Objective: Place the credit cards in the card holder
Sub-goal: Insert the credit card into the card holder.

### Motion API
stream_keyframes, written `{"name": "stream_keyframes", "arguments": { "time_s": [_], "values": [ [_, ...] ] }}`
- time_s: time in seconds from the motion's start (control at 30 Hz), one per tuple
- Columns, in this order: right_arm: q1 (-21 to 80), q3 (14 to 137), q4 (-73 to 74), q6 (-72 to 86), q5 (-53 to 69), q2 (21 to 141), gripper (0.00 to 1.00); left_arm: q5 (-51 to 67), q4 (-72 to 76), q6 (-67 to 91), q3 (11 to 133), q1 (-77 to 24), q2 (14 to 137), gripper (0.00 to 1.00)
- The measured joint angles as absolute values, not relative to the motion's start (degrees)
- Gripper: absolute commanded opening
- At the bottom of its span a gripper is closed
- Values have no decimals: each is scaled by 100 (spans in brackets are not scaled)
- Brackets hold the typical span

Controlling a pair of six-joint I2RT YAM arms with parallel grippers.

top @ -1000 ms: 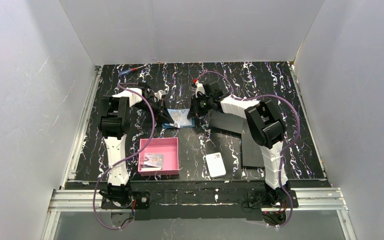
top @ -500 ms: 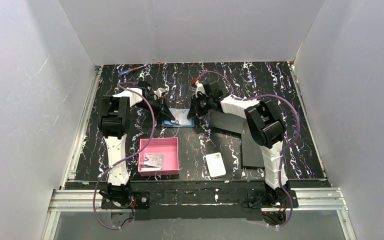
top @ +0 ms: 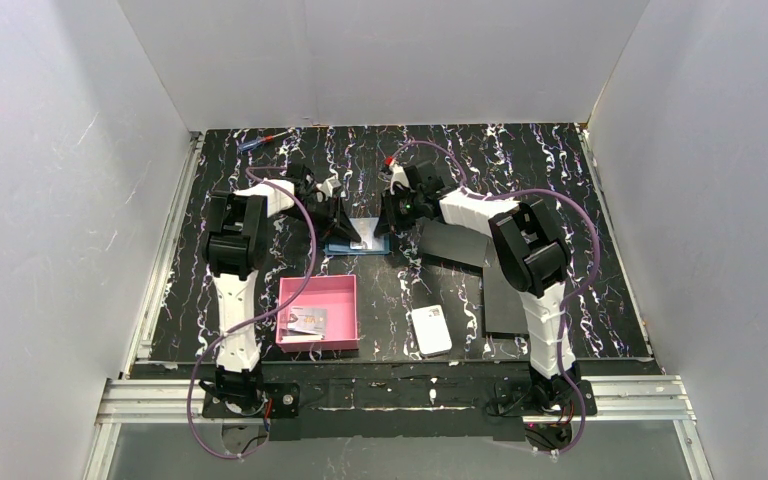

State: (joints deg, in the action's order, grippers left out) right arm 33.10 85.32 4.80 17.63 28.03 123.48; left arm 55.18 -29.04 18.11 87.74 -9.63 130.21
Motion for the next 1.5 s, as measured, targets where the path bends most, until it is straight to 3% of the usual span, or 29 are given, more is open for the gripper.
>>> {"name": "stream_keyframes", "arguments": {
  "time_s": [0.23,0.27,0.3,0.33,0.63,0.77,0.87,1.17,1.5],
  "values": [
    [3358,8801,1083,1815,2359,12335,27,4674,-3116,1992,8807,-1212,12582,50],
    [3356,8801,1142,1813,2274,12322,30,4523,-3164,1994,8823,-1251,12527,54],
    [3352,8801,1247,1824,2150,12317,32,4333,-3201,2021,8825,-1308,12466,70],
    [3345,8801,1352,1855,2058,12317,32,4176,-3234,2045,8825,-1356,12407,72],
    [3242,8796,1518,2084,1730,12274,37,3247,-3514,2161,8984,-1555,12215,71],
    [3225,8794,1490,2145,1820,12283,31,3208,-3505,2165,8995,-1605,12215,59],
    [3225,8731,1315,2276,1955,12320,28,3100,-3470,2163,9000,-1678,12228,57],
    [3127,8635,875,2528,2126,12383,25,2397,-3446,1712,9194,-2340,12195,73],
    [3085,8648,886,2397,2185,12403,24,1820,-3726,1149,9531,-2368,12191,77]
  ]
}}
